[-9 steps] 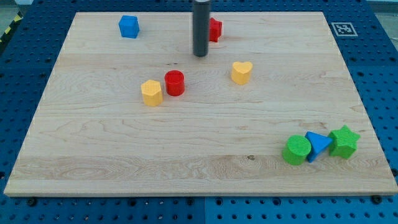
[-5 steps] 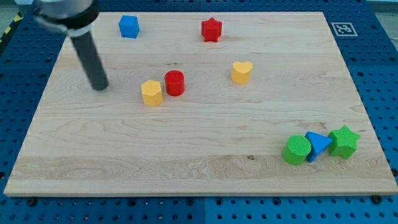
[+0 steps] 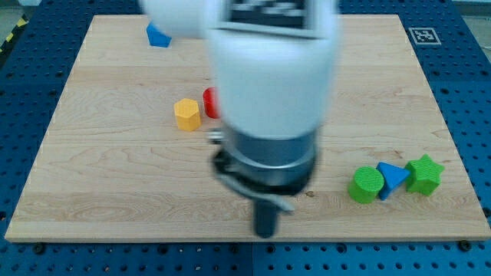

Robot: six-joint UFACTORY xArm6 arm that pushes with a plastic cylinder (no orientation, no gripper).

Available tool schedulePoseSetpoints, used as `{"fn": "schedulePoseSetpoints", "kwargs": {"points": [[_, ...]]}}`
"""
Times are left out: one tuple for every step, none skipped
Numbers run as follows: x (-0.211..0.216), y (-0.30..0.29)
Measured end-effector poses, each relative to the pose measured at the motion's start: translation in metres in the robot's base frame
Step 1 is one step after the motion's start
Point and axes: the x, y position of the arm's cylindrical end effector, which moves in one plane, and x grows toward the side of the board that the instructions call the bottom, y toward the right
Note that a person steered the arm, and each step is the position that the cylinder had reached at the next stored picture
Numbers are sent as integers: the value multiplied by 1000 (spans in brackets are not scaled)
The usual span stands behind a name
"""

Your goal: Slide the green star to the top right side of the board

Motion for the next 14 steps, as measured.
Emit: {"fn": "schedulePoseSetpoints", "kwargs": {"points": [[0, 67], [-1, 93], [-3, 139], [-3, 163], [-7, 193], [-21, 212], [-66, 192], [-108, 159], [-94, 160], [-60, 154], [-72, 128], [-126, 111], [-180, 111], [-185, 111]]}}
